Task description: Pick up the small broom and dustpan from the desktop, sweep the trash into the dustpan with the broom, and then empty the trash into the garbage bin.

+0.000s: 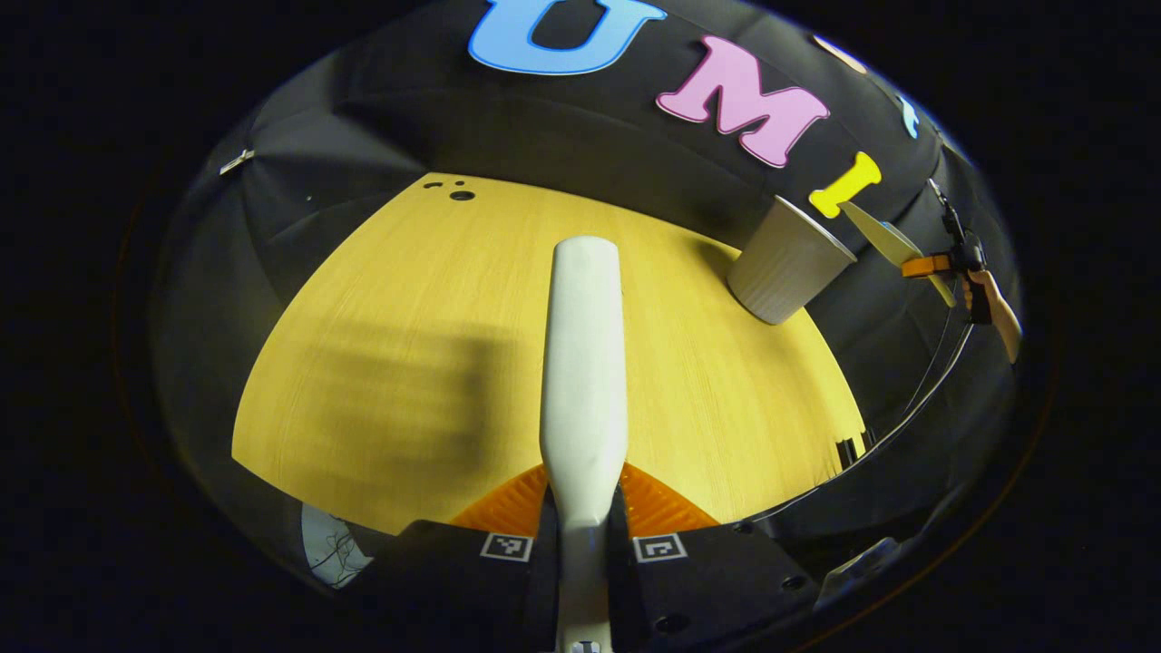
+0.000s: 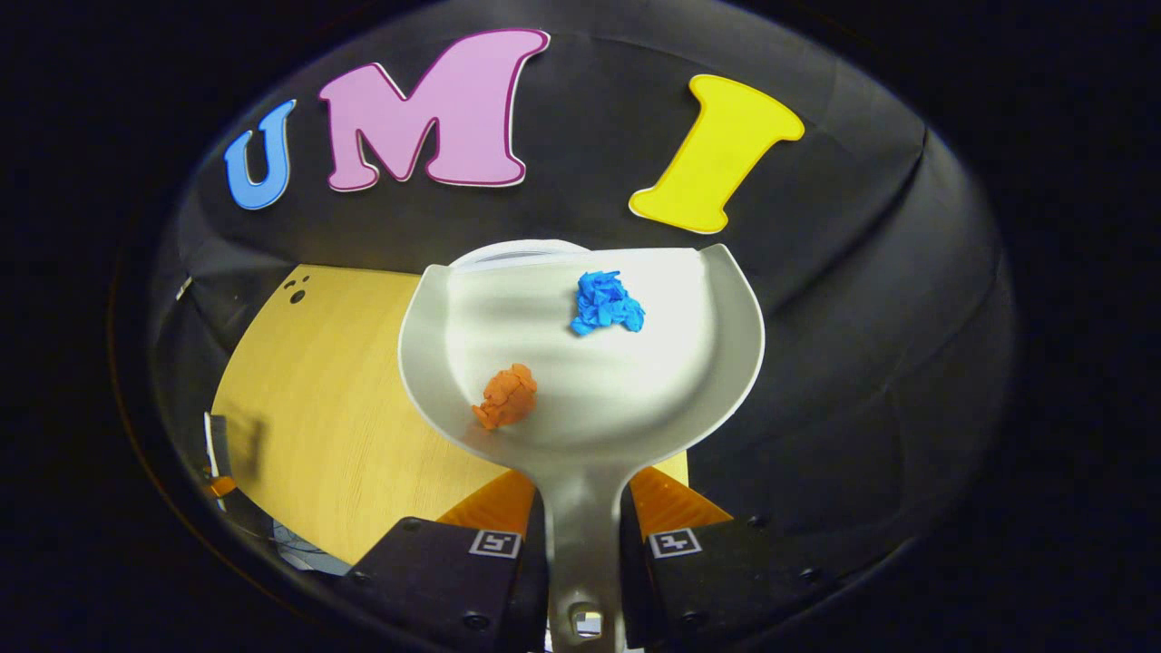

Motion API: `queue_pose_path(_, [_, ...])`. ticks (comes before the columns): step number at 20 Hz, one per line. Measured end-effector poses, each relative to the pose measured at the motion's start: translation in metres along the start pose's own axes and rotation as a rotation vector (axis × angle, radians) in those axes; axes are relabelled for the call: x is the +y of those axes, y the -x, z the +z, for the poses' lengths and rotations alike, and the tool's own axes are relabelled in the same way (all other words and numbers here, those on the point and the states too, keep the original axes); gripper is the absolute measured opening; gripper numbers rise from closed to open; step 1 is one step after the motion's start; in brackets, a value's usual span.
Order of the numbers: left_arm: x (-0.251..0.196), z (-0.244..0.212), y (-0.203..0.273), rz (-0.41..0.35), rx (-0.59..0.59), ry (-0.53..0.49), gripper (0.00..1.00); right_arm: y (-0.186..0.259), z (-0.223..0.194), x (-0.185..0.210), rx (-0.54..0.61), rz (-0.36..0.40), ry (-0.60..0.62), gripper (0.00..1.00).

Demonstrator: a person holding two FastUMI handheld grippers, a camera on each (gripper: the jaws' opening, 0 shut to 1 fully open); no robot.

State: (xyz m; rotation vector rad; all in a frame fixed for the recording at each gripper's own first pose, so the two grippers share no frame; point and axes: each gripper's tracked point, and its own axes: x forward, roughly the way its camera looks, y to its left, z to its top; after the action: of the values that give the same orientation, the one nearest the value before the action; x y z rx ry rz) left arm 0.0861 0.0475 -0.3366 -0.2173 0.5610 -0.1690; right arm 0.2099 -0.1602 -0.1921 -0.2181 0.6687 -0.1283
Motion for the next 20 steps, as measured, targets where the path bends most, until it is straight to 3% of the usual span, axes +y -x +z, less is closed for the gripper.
queue_pose_path(3, [0.015, 0.014, 0.011, 0.032, -0.027, 0.006, 0.26, -0.031, 0.02, -0.007, -0.007, -0.069, 0.048, 0.4])
queue_pose_path(4, [0.018, 0.019, 0.014, 0.035, -0.036, 0.019, 0.26, -0.039, 0.023, -0.01, -0.006, -0.094, 0.072, 0.36])
queue_pose_path(10, [0.043, 0.037, 0.018, 0.095, -0.063, 0.014, 0.26, -0.076, 0.035, -0.012, -0.039, -0.202, 0.208, 0.36])
queue_pose_path(13, [0.041, 0.048, 0.019, 0.09, -0.083, 0.024, 0.26, -0.087, 0.033, -0.006, -0.035, -0.217, 0.284, 0.36])
queue_pose_path(20, [0.03, 0.072, 0.011, 0.041, -0.092, 0.089, 0.26, -0.085, 0.043, -0.022, -0.065, -0.389, 0.549, 0.34])
